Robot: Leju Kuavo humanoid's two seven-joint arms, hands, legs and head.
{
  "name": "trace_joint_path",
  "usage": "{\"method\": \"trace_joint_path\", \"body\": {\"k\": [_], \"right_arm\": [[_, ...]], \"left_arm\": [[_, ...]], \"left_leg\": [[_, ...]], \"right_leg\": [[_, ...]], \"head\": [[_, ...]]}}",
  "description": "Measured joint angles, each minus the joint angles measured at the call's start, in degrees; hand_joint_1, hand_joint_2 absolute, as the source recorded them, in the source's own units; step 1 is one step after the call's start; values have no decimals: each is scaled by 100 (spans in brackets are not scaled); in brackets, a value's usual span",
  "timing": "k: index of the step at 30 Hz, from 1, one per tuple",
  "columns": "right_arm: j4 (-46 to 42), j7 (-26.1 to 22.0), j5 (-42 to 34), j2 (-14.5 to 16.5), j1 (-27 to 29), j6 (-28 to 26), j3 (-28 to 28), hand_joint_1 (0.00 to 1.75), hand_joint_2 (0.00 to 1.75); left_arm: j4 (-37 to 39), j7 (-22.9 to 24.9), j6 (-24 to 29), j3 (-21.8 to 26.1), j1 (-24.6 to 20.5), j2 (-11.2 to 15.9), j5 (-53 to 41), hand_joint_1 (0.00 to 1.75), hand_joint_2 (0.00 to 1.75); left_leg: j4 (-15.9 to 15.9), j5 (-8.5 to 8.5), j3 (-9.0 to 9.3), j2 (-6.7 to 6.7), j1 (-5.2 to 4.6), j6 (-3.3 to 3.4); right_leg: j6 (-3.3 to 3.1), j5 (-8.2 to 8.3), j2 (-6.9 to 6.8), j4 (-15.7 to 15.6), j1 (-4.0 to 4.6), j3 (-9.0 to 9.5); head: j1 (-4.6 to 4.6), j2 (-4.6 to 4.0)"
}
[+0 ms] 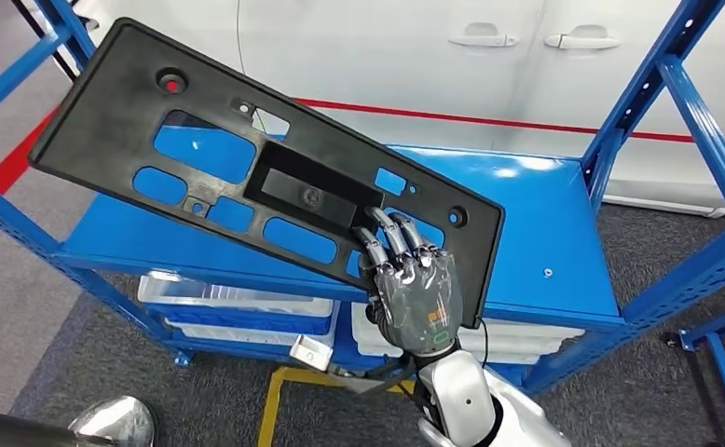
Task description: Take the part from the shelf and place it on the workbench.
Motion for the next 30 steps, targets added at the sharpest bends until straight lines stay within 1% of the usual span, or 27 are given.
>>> {"method": "trace_joint_path", "body": {"k": [1,2,3,4,5,6,7,8,9,10,11,12,13,14,15,17,19,20,22,23,24,25,26,27,28,29,30], "right_arm": [[-2,0,0,21,0,-26,15,175,175],[-7,0,0,49,2,-52,37,175,175],[-13,12,0,69,-1,-69,62,175,175],[-19,65,0,94,-15,-70,106,175,175],[-21,162,0,128,-43,-54,174,175,175],[-4,286,0,171,-79,-34,266,175,175],[44,397,-1,241,-119,-23,385,175,175],[124,449,-1,329,-144,-35,507,175,175],[234,427,-1,430,-149,-72,610,175,175],[353,346,-1,532,-143,-122,689,175,175],[459,236,-1,619,-129,-175,735,175,175],[550,113,-1,696,-117,-237,755,175,175],[624,4,-1,762,-107,-300,766,175,175],[686,-99,-1,824,-92,-362,766,175,175],[742,-200,-1,888,-65,-417,754,175,175],[827,-409,-2,993,17,-474,699,175,175],[901,-656,-2,1093,95,-485,598,175,175],[934,-752,-2,1145,122,-488,547,175,175],[998,-851,-2,1241,165,-507,450,175,175],[1025,-860,-2,1271,188,-519,412,175,175],[1049,-860,-2,1289,213,-528,382,175,175],[1074,-859,-2,1303,234,-534,355,175,175],[1097,-858,-2,1317,248,-535,334,175,175],[1117,-857,-2,1335,256,-537,317,175,175],[1136,-852,-2,1358,258,-540,300,175,175],[1149,-842,-2,1379,256,-545,285,175,175],[1161,-821,-2,1395,253,-550,271,175,175]], "left_arm": [[1,-13,-1,0,4,-2,-3,0,0],[1,-32,-5,0,11,-7,-8,0,0],[1,-33,3,-1,5,-14,-19,0,0],[17,31,55,-7,-30,-64,-36,0,0],[51,163,166,-22,-132,-147,-54,0,0],[113,360,319,-51,-325,-274,-80,0,0],[217,594,486,-92,-593,-448,-115,0,0],[329,780,629,-128,-885,-604,-156,0,0],[444,894,730,-154,-1155,-759,-212,0,44],[543,931,814,-161,-1372,-899,-267,0,87],[616,900,873,-147,-1512,-1002,-317,0,131],[675,828,919,-125,-1609,-1095,-365,0,175],[721,750,952,-95,-1669,-1166,-406,0,175],[764,683,965,-55,-1688,-1210,-457,0,175],[797,632,974,-10,-1684,-1237,-512,0,175],[834,583,972,86,-1645,-1259,-631,0,175],[840,544,978,182,-1626,-1277,-724,0,175],[841,532,1008,233,-1626,-1287,-751,0,175],[850,553,1181,339,-1623,-1302,-793,0,175],[863,579,1299,390,-1617,-1304,-806,0,175],[878,607,1416,432,-1610,-1304,-819,0,175],[895,623,1500,469,-1606,-1304,-835,0,175],[909,628,1550,505,-1606,-1304,-853,0,175],[919,631,1574,540,-1612,-1304,-873,0,175],[930,631,1584,576,-1622,-1304,-899,0,175],[940,631,1592,615,-1631,-1304,-934,0,175],[949,631,1600,661,-1636,-1305,-974,0,175]], "left_leg": [[-21,18,4,4,-13,-1],[-64,45,21,7,6,4],[-119,78,44,19,28,11],[-174,116,63,31,53,26],[-221,155,71,38,76,40],[-230,174,54,26,72,53],[-220,189,23,-3,71,65],[-205,198,-7,-35,71,68],[-185,199,-25,-63,73,64],[-162,193,-31,-75,79,51],[-135,176,-26,-70,86,30],[-105,151,-21,-51,91,3],[-70,125,-28,-22,84,-27],[-43,107,-42,10,76,-56],[-28,98,-57,37,67,-78],[-19,97,-72,56,61,-112],[97,2,-121,53,70,-162],[310,-131,-218,51,77,-194],[1034,-480,-556,50,90,-242],[1397,-602,-732,50,96,-252],[1603,-625,-842,50,98,-253],[1584,-531,-851,49,98,-243],[1339,-350,-751,48,98,-222],[931,-125,-572,46,96,-192],[526,38,-380,42,85,-162],[219,135,-237,37,74,-139],[40,165,-158,32,61,-124]], "right_leg": [[22,9,-6,-12,-2,2],[49,11,-10,-19,0,4],[78,-12,-6,4,6,-4],[108,-91,0,107,10,-49],[138,-232,4,329,4,-153],[165,-410,8,652,-19,-305],[189,-585,8,1028,-40,-488],[213,-689,8,1338,-59,-641],[234,-689,8,1476,-72,-709],[248,-579,7,1392,-79,-665],[255,-384,3,1092,-86,-512],[252,-204,-2,694,-92,-314],[237,-75,-5,342,-85,-139],[211,-9,-2,110,-79,-31],[182,-10,4,11,-67,8],[117,-8,15,-5,-58,0],[58,-1,-2,-29,-73,13],[29,3,-11,-39,-84,19],[-6,2,-17,-40,-84,21],[-13,1,-15,-39,-81,21],[-16,-1,-10,-37,-79,23],[-17,-2,-3,-36,-78,27],[-16,-4,7,-35,-77,33],[-13,-6,17,-35,-75,41],[-4,-10,26,-33,-63,43],[13,-11,31,-33,-55,38],[37,-10,33,-35,-49,33]], "head": [[-2,0],[-4,0],[-1,0],[1,0],[4,0],[7,0],[8,0],[9,0],[10,0],[12,0],[13,0],[13,0],[16,0],[16,0],[15,0],[10,0],[7,0],[4,0],[-3,0],[-4,0],[-4,0],[-4,0],[-4,0],[-4,0],[-4,0],[-4,0],[-3,0]]}}
